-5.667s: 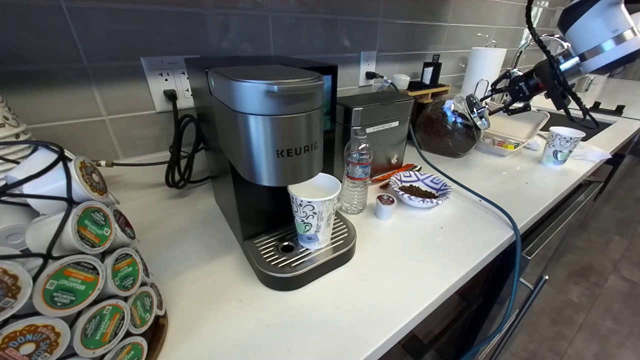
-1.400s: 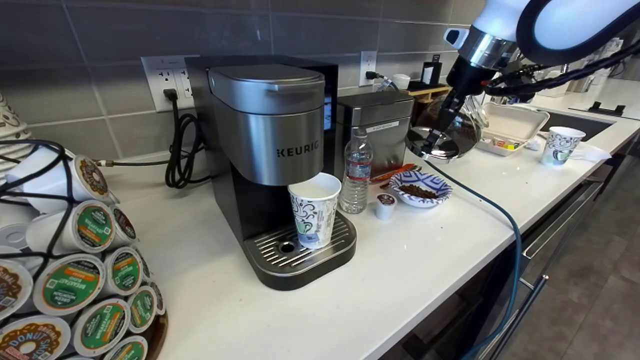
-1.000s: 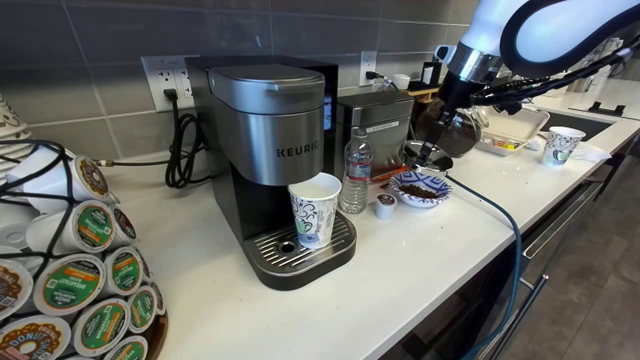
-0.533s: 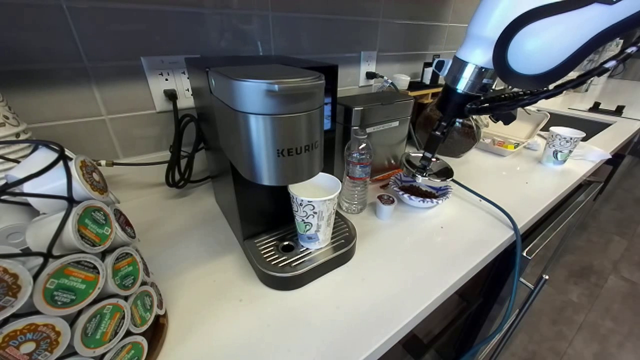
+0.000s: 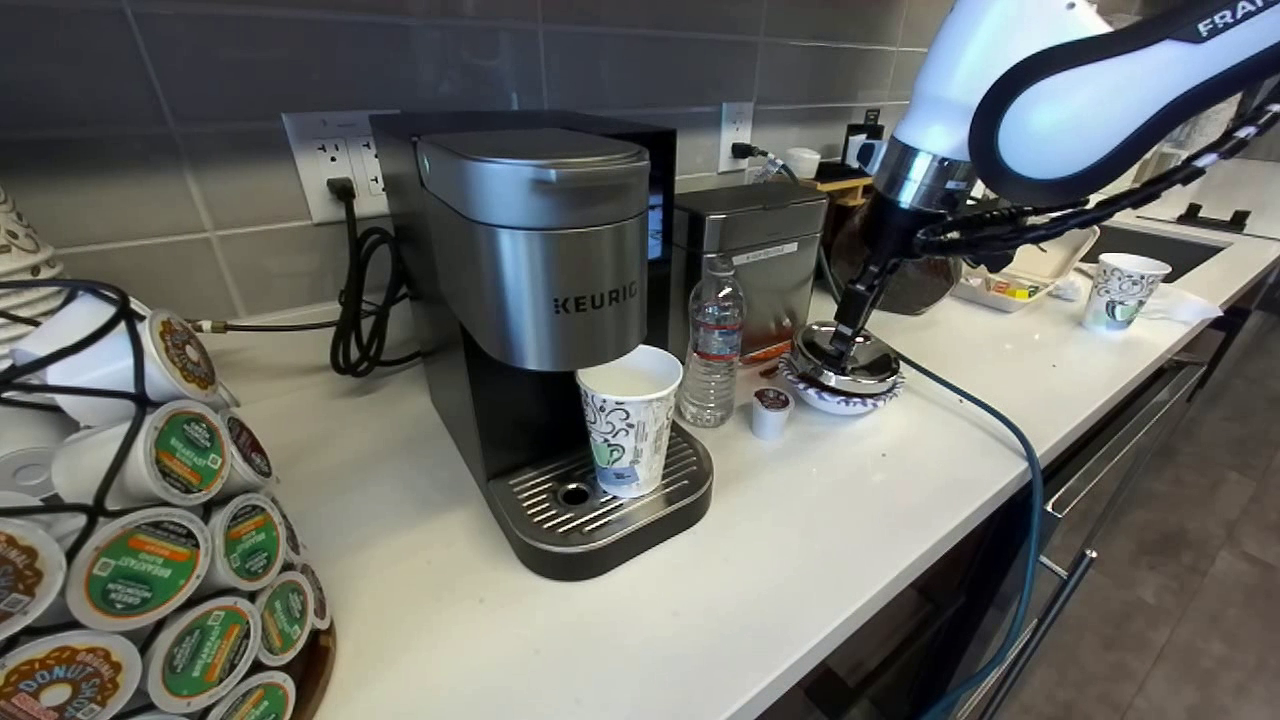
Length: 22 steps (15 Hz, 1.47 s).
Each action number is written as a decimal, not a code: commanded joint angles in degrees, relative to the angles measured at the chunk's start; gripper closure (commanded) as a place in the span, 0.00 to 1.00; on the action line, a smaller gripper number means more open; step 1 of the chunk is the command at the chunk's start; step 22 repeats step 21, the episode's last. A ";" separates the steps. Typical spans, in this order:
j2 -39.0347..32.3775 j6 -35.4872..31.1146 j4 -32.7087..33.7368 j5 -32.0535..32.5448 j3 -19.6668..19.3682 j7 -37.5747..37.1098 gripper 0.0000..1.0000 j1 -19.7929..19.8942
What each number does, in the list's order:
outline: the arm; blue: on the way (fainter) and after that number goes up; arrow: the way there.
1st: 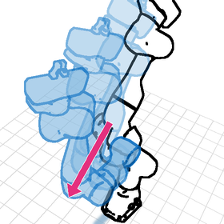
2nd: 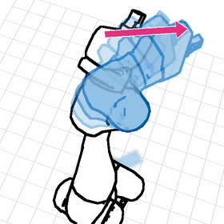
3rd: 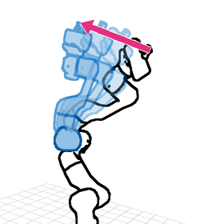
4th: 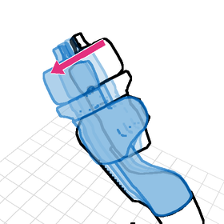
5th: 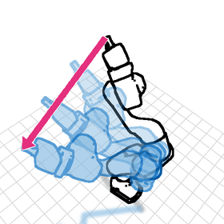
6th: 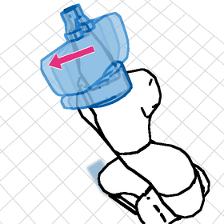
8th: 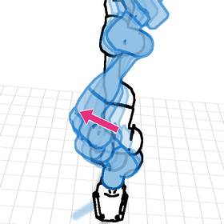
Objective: Remove the silver lid from the glass container.
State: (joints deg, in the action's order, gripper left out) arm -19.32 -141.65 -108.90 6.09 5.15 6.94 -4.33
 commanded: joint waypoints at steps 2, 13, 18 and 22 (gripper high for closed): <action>-2.16 0.96 2.95 2.18 -1.83 -4.48 0.21 -1.68; 14.21 -5.04 -9.13 -12.91 -2.24 12.63 0.00 7.99; 16.90 -9.04 -9.93 -36.94 12.49 31.34 0.00 25.68; 16.61 -7.95 -9.09 -34.90 4.81 29.89 0.00 18.42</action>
